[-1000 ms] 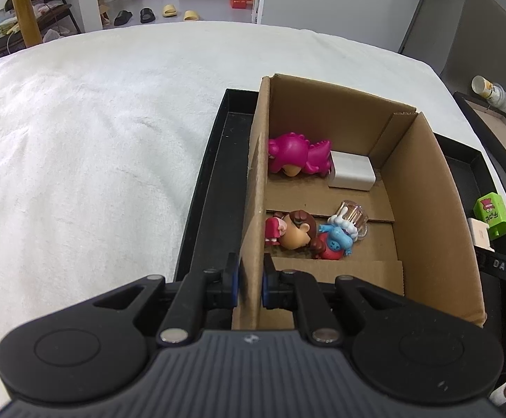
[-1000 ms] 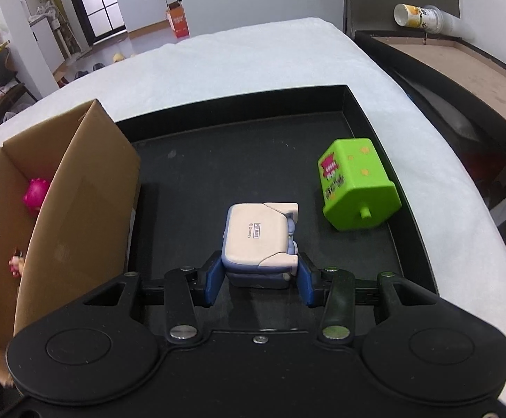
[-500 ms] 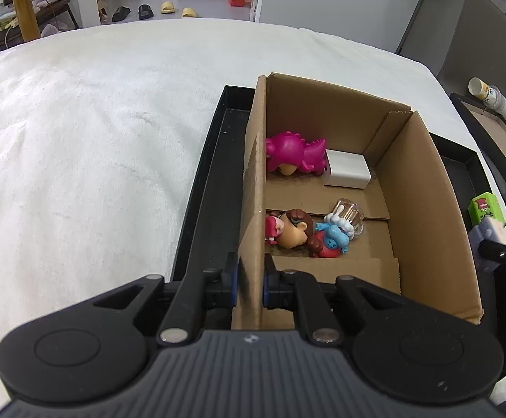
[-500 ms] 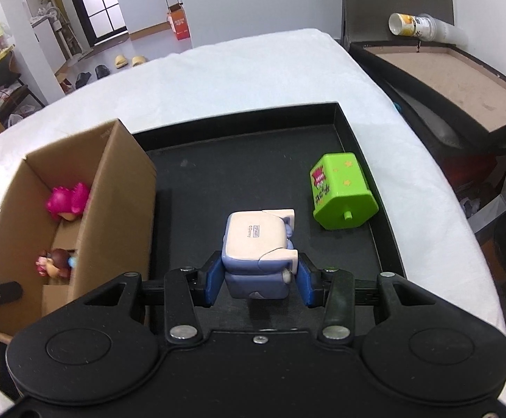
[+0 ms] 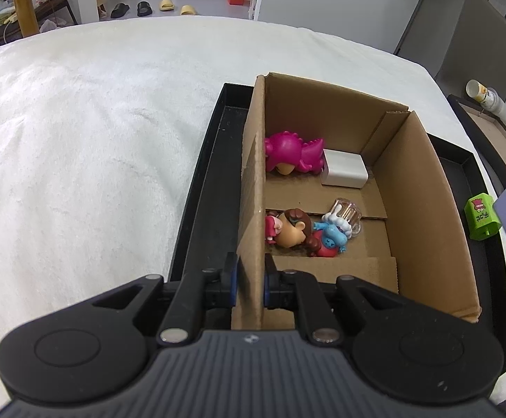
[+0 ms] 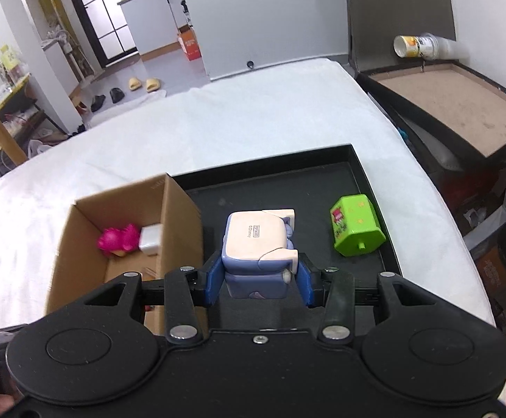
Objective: Organize rigid objects
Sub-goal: 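Lift the white figure with the right gripper and carry it over the box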
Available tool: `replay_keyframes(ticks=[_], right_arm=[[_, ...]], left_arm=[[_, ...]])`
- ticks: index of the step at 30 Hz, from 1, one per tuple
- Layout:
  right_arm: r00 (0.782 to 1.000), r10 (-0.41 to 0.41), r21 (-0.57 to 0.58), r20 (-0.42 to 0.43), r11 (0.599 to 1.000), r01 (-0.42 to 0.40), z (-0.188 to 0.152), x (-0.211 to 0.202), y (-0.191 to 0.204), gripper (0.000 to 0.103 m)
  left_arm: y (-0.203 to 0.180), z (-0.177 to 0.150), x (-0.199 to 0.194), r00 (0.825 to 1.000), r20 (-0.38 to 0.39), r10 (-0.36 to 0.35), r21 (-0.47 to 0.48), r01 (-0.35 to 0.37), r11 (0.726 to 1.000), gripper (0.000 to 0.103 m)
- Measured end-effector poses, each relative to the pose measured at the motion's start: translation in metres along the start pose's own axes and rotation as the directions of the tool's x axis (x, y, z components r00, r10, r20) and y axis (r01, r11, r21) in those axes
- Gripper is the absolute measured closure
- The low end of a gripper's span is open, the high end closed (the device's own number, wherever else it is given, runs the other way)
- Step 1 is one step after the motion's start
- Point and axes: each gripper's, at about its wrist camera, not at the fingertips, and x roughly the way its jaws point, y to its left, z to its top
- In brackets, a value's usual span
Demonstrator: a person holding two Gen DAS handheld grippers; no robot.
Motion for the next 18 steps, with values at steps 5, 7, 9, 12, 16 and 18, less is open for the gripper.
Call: replay_keyframes(ticks=[5, 7, 9, 12, 16, 18], right_arm=[[0.999, 0.016, -0.025, 0.03, 1.0, -0.015, 0.007, -0.011, 0.012, 0.061], [0.998, 0.037, -0.035, 0.049, 0.999, -0.035, 0.01, -0.017, 0.016, 0.061], [0.996, 0.062, -0.049, 0.065, 0.997, -0.059, 0.011, -0.022, 0.021, 0.061], [0.996, 0.067, -0.084, 0.054, 0.995, -0.062, 0.013, -0.02, 0.033, 0.061], [0.996, 0.076, -0.124, 0.053, 0.99, -0.069, 0.016, -0.014, 0.052, 0.061], [0.996, 0.076, -0.131, 0.05, 0.989, -0.069, 0.017, -0.01, 0.06, 0.061]], left_arm=[[0.001, -0.001, 0.0, 1.0, 0.002, -0.004, 0.006, 0.004, 1.0, 0.091], [-0.001, -0.002, 0.0, 1.0, 0.007, 0.001, 0.018, -0.002, 1.0, 0.091], [-0.002, -0.001, -0.001, 1.0, 0.006, -0.004, 0.014, 0.004, 1.0, 0.09], [0.002, -0.002, 0.0, 1.0, 0.003, -0.021, 0.005, 0.021, 1.0, 0.09], [0.006, 0.001, 0.001, 0.999, -0.007, -0.035, -0.012, 0.035, 0.999, 0.09], [0.008, 0.001, 0.002, 0.999, -0.006, -0.043, -0.018, 0.043, 0.999, 0.09]])
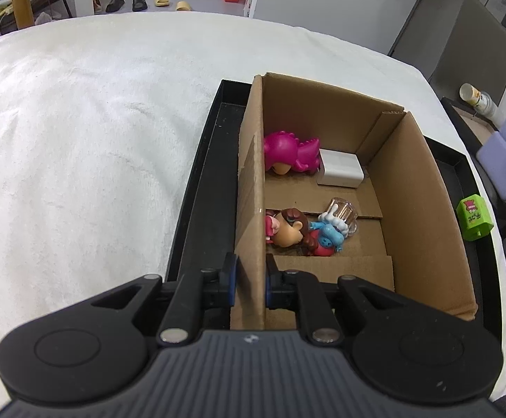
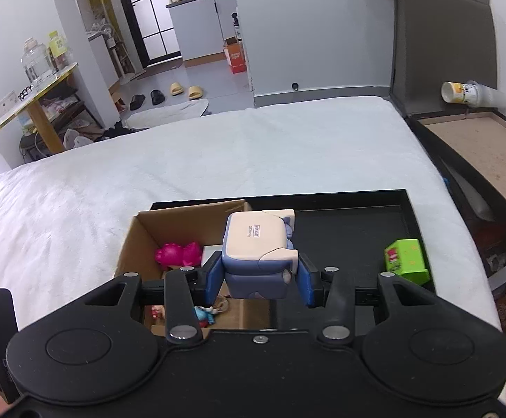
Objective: Organize rigid objects
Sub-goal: 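Lift the white figure with the right gripper and carry it over the box, then open the right gripper to drop the white figure into the box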
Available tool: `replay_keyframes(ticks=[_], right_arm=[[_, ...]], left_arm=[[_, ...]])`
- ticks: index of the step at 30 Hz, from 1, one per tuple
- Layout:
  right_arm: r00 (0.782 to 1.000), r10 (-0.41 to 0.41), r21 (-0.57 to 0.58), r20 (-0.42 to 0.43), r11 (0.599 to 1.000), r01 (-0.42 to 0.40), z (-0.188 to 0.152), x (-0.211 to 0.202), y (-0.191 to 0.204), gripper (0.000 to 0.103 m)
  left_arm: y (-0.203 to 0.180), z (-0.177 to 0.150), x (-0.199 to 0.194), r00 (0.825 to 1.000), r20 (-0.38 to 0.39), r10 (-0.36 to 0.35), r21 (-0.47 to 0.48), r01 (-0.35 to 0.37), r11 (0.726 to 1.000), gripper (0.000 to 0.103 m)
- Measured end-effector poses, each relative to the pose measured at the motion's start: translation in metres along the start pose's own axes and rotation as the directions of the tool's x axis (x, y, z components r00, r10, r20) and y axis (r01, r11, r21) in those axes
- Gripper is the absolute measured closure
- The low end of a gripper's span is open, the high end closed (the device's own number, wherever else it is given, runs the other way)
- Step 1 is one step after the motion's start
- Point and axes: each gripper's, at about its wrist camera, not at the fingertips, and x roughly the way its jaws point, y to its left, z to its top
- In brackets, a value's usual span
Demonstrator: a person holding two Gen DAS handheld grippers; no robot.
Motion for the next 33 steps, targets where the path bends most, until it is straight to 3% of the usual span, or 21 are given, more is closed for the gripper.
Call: replay_keyframes(ticks=[17, 25, 33], right_arm=[[0.998, 0.015, -0.134, -0.055, 0.991, -0.022, 0.01, 0.034, 0.057, 0.061], [0.995, -0.032, -0.168, -0.089, 0.986, 0.017, 0.009, 0.055, 0.066, 0.058], [0.997, -0.041, -0.123, -0.067, 0.992, 0.033, 0.006, 0.036, 0.05, 0.055]], left_arm=[[0.002, -0.001, -0.001, 1.0, -0.002, -0.016, -0.01, 0.016, 1.0, 0.089], [0.002, -0.001, 0.0, 1.0, -0.002, -0.017, -0.012, 0.017, 1.0, 0.089], [0.001, 0.0, -0.001, 1.0, 0.002, -0.025, -0.014, 0.025, 1.0, 0.087]])
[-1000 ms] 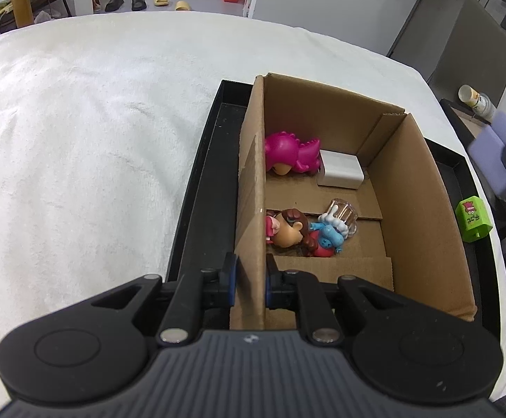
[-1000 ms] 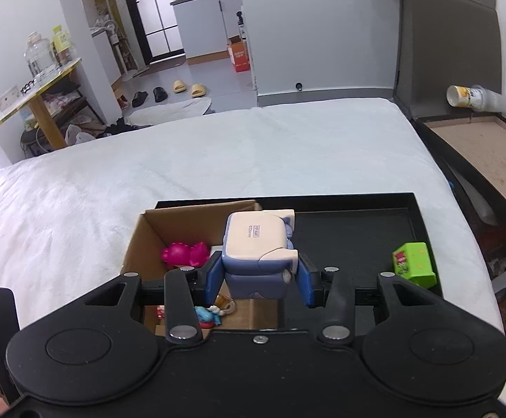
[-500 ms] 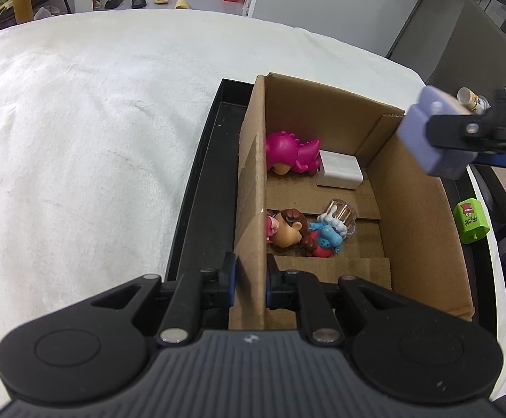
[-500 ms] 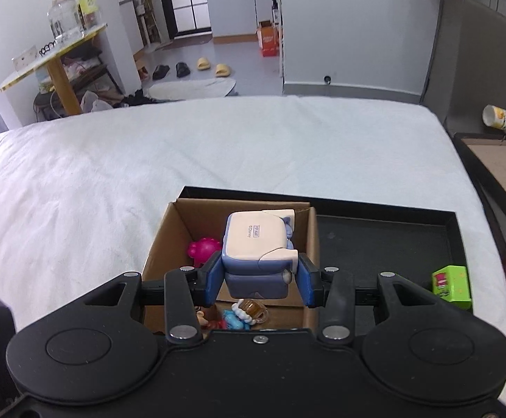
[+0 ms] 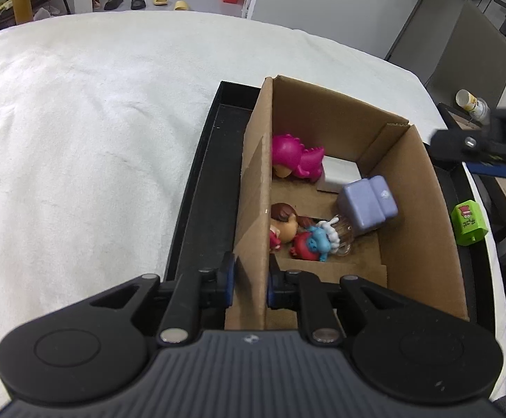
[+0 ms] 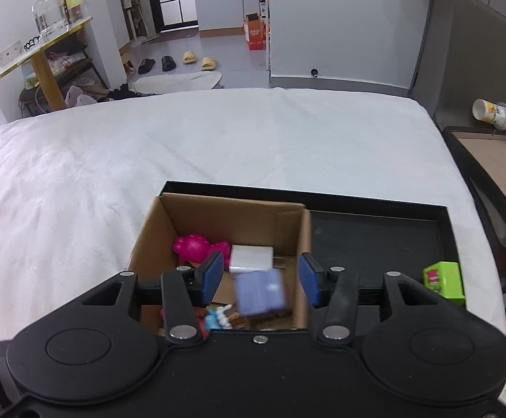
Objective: Organize rigid objects
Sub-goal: 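Open the right gripper to drop the white figure into the box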
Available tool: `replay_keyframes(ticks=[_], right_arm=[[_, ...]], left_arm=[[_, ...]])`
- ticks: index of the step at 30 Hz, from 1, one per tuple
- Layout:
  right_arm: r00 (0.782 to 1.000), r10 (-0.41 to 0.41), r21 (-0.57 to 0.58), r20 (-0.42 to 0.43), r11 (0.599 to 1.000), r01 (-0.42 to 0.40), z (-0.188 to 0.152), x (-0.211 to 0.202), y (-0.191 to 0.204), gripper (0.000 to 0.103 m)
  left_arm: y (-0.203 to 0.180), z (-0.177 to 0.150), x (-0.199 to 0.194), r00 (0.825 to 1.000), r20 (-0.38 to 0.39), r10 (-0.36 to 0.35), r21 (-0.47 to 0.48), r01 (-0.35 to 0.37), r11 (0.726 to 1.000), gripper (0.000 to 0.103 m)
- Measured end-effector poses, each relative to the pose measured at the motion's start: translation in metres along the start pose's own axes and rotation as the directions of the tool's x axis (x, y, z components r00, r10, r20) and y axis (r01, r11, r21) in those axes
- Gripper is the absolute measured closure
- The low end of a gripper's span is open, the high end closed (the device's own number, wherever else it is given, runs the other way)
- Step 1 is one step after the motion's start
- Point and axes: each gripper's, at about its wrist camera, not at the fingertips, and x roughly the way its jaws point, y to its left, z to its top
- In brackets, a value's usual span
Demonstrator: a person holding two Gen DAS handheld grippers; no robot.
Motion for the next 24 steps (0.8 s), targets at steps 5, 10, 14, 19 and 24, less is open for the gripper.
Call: replay_keyframes(ticks=[5, 10, 14, 19, 24], right_arm=[[1.0, 0.0, 0.042, 0.01, 0.999, 0.0, -0.005, -0.014, -0.017, 0.051], [1.0, -0.01, 0.059, 0.016, 0.998, 0.009, -0.006, -0.023, -0.033, 0.047], [1.0, -0.021, 0.08, 0.011, 0.997, 0.021, -0.01, -0.027, -0.049, 0.043], [0.999, -0.036, 0.101, 0.013, 0.994, 0.035, -0.019, -0.03, -0.071, 0.035], [0.998, -0.052, 0.13, 0.026, 0.99, 0.048, -0.031, -0.03, -0.093, 0.035]], left_arm=[[0.0, 0.0, 0.0, 1.0, 0.001, 0.003, 0.003, -0.003, 1.0, 0.087], [-0.001, 0.0, -0.001, 1.0, 0.003, 0.008, 0.006, -0.008, 1.0, 0.087], [-0.001, 0.0, 0.0, 1.0, 0.003, 0.01, 0.005, -0.01, 1.0, 0.087], [-0.001, 0.0, 0.0, 1.0, 0.004, 0.015, 0.005, -0.015, 1.0, 0.088], [-0.003, 0.0, -0.001, 1.0, 0.008, 0.021, 0.01, -0.021, 1.0, 0.088]])
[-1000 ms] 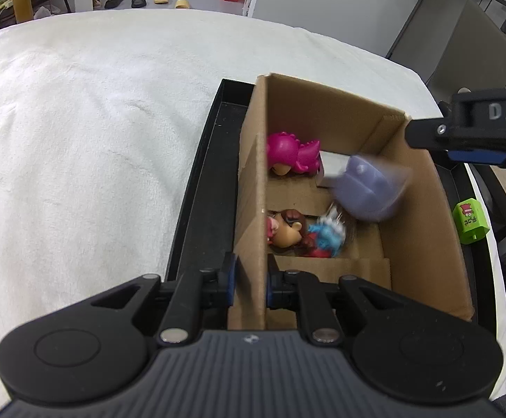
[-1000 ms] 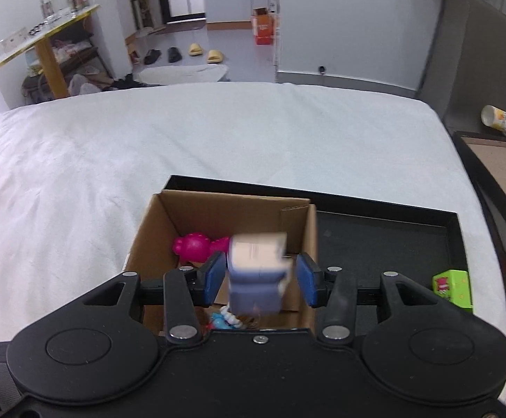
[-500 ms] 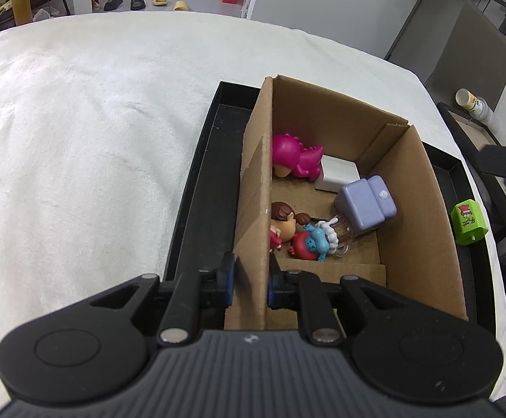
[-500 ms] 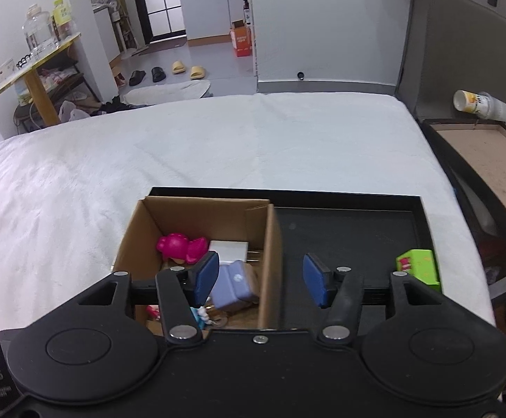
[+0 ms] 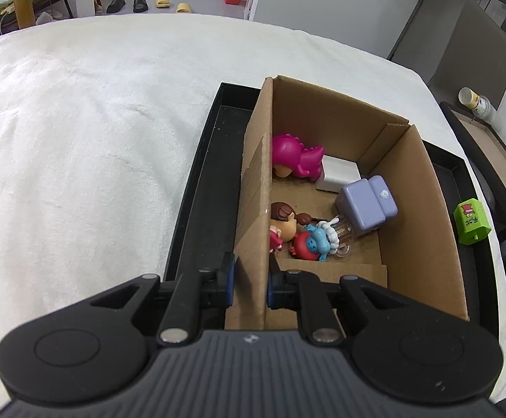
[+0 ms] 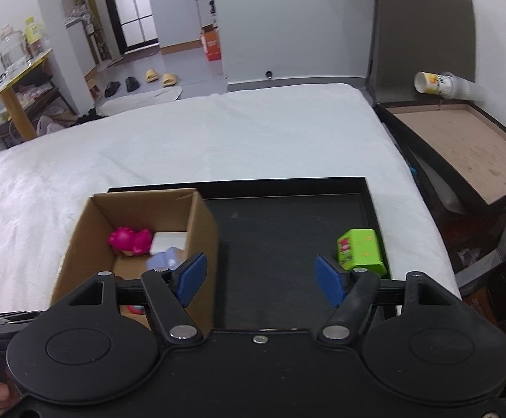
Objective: Organize rigid objects
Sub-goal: 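Open the right gripper to drop the white figure into the box, then move the right gripper over the green house toy on the tray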
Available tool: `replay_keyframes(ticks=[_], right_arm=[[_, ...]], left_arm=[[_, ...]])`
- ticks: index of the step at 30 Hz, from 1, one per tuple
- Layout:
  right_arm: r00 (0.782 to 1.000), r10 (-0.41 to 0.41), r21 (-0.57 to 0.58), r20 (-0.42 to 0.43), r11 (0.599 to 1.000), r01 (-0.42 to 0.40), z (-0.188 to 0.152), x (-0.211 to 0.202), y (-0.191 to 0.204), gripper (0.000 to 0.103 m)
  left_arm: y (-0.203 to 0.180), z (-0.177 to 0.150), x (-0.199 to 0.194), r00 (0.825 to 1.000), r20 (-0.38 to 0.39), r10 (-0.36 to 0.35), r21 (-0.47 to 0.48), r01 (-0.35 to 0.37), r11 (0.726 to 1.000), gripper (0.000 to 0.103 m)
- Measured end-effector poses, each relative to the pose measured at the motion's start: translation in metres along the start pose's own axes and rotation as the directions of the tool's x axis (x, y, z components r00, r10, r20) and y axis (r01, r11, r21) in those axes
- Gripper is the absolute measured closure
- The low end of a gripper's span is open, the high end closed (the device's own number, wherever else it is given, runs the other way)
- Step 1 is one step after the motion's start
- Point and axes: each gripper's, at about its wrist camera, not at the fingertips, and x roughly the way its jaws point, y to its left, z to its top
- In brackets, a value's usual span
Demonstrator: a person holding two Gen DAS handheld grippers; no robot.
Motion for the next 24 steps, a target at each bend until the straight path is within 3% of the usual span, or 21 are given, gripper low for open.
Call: replay_keyframes(ticks=[8, 17, 24], right_arm=[[0.999, -0.035, 0.07, 0.032, 0.997, 0.033, -0.017, 0.006, -0.037, 0.035], [0.994, -0.035, 0.149, 0.104, 0.989, 0.02, -0.037, 0.021, -0.068, 0.039], [0.993, -0.041, 0.234, 0.108, 0.972, 0.014, -0.046, 0.041, -0.087, 0.044]], left_arm=[[0.0, 0.001, 0.0, 1.0, 0.0, 0.011, 0.003, -0.011, 1.0, 0.088], [-0.001, 0.0, 0.001, 1.0, 0.003, 0.026, 0.012, -0.026, 1.0, 0.089], [-0.003, 0.001, 0.001, 0.999, 0.001, 0.038, 0.017, -0.038, 0.999, 0.089]])
